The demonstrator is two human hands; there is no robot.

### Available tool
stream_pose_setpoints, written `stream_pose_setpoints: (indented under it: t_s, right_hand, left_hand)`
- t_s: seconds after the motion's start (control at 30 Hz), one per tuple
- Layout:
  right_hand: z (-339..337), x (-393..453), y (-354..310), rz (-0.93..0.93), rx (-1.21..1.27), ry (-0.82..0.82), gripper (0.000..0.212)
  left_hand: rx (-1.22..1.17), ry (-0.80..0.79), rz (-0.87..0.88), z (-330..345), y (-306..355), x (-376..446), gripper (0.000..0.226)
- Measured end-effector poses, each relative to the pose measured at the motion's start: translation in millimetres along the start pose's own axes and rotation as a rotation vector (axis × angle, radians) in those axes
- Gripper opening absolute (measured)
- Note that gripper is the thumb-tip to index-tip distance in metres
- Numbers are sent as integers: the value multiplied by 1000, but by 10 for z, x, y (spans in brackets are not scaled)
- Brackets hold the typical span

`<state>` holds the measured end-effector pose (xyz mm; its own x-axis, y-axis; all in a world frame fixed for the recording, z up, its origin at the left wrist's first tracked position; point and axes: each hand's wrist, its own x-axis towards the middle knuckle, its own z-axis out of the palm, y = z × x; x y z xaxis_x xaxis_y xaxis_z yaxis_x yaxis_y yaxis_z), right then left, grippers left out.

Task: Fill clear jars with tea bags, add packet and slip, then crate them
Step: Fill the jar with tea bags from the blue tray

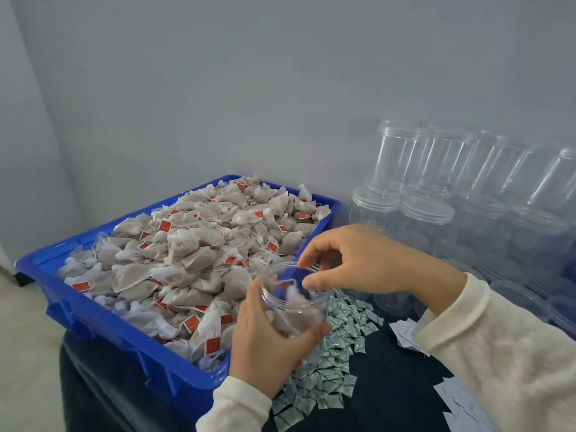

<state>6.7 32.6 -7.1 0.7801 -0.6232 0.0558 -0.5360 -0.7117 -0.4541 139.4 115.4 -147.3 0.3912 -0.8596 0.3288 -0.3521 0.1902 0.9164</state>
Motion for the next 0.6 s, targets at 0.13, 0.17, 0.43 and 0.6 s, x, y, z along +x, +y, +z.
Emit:
stream_pose_setpoints:
  t_s: [0.13, 0.17, 0.43, 0.6]
  right_hand:
    - [-40, 50, 44, -9, 28, 9, 11]
    - [-49, 62, 54, -9, 43, 7, 10]
    - [-39, 455, 203, -11, 147, 175, 11]
    - [150, 897, 361, 85, 288, 133, 5]
  left_hand:
    - [-7, -7, 12, -2, 14, -2, 103]
    - [-15, -6, 11, -3, 19, -2, 103]
    - [-92, 2, 14, -4, 11, -19, 102]
    - [-69, 34, 35, -9, 12, -26, 111]
